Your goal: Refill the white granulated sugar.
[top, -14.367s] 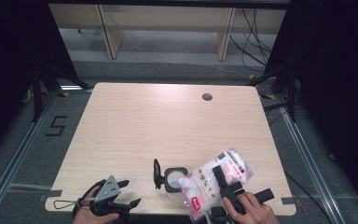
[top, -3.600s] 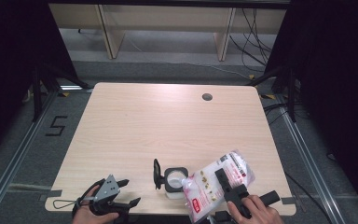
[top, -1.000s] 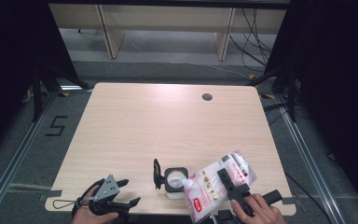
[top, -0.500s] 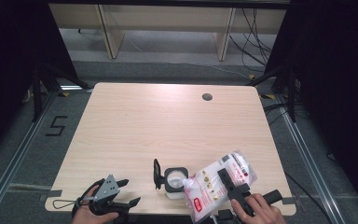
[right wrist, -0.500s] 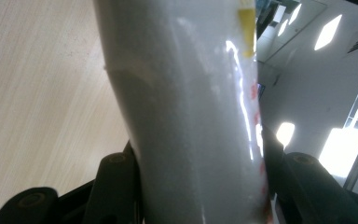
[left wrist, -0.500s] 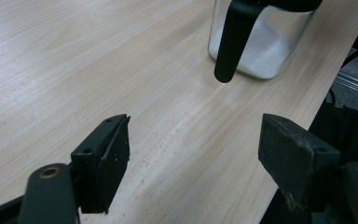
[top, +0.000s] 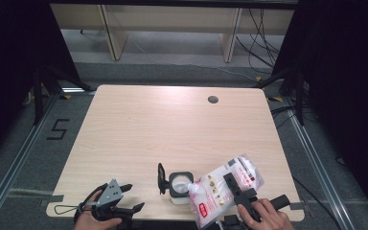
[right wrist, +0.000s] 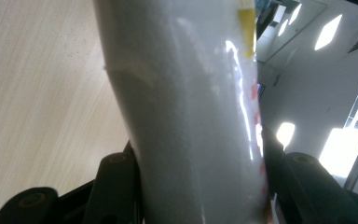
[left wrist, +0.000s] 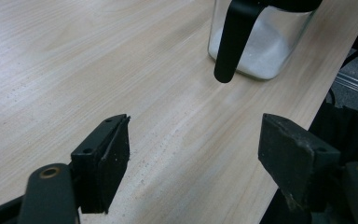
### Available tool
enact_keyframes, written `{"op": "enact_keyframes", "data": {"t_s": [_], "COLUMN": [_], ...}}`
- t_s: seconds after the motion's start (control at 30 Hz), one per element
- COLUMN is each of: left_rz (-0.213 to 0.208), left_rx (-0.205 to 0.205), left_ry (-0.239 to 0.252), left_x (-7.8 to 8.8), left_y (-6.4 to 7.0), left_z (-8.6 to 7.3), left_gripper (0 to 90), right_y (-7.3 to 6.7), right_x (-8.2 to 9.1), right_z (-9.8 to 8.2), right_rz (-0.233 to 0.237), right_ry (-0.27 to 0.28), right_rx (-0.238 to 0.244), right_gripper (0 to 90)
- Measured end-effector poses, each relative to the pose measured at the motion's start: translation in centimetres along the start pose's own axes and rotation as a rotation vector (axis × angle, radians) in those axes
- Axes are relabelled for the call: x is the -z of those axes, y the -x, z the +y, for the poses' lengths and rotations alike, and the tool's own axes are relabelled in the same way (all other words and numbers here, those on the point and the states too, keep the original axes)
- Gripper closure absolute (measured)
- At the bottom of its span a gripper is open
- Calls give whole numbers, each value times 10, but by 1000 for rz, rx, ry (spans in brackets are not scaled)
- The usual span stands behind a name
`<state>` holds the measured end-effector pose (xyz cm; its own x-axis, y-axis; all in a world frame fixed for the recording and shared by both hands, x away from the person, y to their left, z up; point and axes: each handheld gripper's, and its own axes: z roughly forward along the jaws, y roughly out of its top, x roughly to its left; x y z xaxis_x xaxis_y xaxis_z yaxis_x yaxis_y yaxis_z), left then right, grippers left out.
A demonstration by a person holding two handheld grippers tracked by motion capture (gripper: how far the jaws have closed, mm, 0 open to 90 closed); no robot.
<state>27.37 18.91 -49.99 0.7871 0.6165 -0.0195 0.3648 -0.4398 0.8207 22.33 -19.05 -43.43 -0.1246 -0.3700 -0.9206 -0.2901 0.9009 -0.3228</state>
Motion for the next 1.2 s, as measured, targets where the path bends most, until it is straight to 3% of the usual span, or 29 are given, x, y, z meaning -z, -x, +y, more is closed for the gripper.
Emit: {"op": "enact_keyframes", "data": {"t_s": [0.07, 0.13, 0.27, 0.47, 0.53, 0.6, 0.77, 0.8, 0.83, 0.9, 1.1, 1.2], "left_rz": [0, 0, -1, 1, 0, 1, 0, 1, 0, 0, 0, 1], "left_rx": [19, -1, 18, 1, 16, -1, 17, 2, 18, -3, 18, 1], "left_ry": [16, 0, 15, 2, 15, 0, 15, 2, 16, -1, 16, 2], "left_x": [-1, 0, -1, 0, -1, 0, -1, 0, -1, 0, -1, 0], "left_y": [1, 0, 1, 0, 1, 0, 1, 0, 1, 0, 1, 0], "left_z": [0, 0, 0, 0, 0, 0, 0, 0, 0, 0, 0, 0], "left_gripper": [244, 244, 244, 245, 244, 244, 244, 244, 244, 244, 244, 244], "right_y": [0, 0, 2, 1, 3, 2, 2, 2, 2, 2, 2, 3], "right_x": [0, 0, 0, 0, -1, -1, -1, -1, -1, -1, -1, -1], "right_z": [0, 0, 1, 0, -1, -1, -1, -1, -1, -1, -1, -1], "right_rz": [0, -2, -8, -3, -9, -6, -8, -7, -7, -7, -7, -8], "right_ry": [-2, -1, 8, 0, 16, 13, 11, 10, 10, 11, 9, 10], "right_rx": [-2, 5, 24, 11, 46, 37, 38, 36, 37, 35, 38, 42], "right_gripper": [561, 560, 561, 561, 561, 561, 561, 561, 561, 562, 562, 562]}}
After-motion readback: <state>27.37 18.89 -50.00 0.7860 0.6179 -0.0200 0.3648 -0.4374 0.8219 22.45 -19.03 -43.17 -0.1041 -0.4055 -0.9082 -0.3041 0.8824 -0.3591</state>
